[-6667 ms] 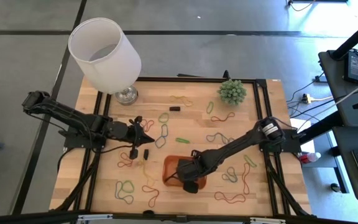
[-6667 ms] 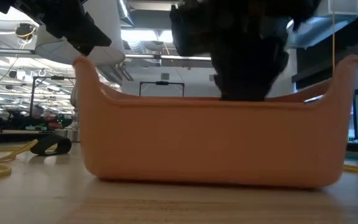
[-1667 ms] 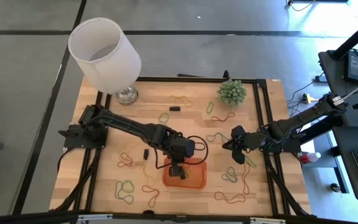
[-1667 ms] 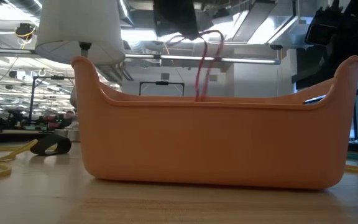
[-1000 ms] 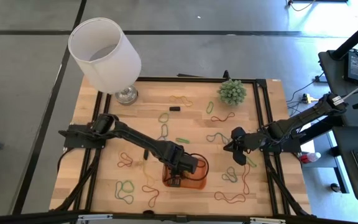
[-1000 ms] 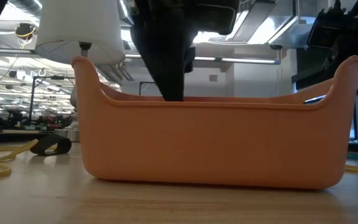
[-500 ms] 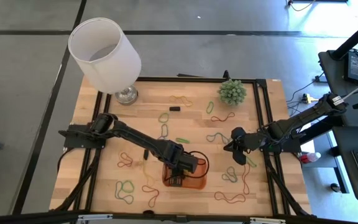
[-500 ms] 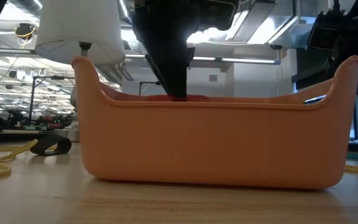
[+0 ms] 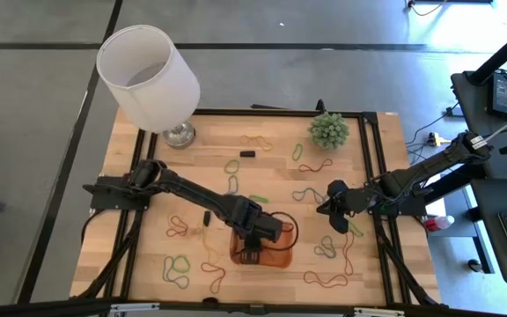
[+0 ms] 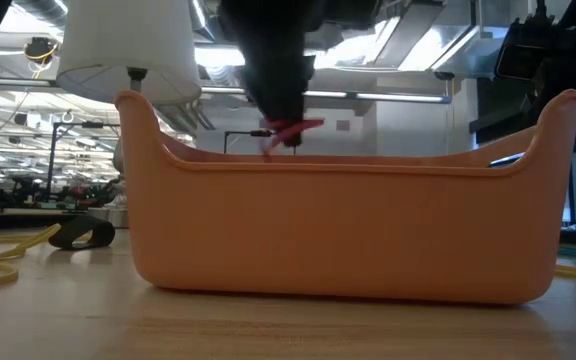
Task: Pick and place rubber bands into bin
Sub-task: Put the red rubber band into the orange bin, then put the blue rubber band into the orange bin
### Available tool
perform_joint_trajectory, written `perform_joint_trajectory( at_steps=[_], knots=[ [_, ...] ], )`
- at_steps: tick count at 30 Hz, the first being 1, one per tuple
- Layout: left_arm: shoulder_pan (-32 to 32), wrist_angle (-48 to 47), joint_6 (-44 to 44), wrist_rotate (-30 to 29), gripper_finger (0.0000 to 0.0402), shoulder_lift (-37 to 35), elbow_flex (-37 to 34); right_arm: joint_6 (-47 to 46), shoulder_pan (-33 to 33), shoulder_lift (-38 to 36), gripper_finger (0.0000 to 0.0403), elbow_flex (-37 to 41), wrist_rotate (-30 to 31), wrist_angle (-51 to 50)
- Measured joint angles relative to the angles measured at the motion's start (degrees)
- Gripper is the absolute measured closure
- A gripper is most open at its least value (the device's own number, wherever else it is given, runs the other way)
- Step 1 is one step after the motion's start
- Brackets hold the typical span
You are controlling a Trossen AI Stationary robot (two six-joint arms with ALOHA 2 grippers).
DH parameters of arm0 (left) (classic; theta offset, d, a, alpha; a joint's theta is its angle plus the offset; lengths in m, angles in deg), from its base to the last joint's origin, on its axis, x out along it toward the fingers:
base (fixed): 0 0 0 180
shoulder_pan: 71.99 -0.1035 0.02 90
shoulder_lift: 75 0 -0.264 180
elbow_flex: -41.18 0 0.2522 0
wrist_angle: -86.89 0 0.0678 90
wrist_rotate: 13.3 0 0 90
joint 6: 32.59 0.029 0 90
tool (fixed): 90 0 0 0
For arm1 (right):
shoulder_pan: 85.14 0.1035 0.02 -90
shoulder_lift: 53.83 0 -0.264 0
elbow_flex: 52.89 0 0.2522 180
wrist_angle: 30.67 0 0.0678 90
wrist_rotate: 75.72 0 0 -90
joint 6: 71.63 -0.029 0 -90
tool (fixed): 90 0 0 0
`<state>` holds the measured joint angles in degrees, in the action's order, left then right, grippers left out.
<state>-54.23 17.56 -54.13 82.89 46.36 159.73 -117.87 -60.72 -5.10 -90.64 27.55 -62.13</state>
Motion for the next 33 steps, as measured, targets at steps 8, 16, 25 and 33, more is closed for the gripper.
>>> perform_joint_trajectory(
  at_steps=[8,16,25,33],
  knots=[
    [-0.17,0.77,2.82,1.65,0.0307,0.0,0.0,0.07,0.0,0.02,0.0371,0.0,0.17,0.03],
    [-0.21,0.78,2.8,2.36,0.0377,0.0,0.0,0.15,0.0,0.02,0.0371,0.0,0.19,0.04],
    [-0.18,0.97,3.75,3.03,0.0397,0.0,0.0,-0.02,-0.02,0.02,0.0371,0.0,0.2,0.04],
    [-0.17,1.04,0.91,2.25,0.032,0.0,0.0,-1.27,0.0,0.02,0.0371,0.0,0.2,0.04]
  ],
)
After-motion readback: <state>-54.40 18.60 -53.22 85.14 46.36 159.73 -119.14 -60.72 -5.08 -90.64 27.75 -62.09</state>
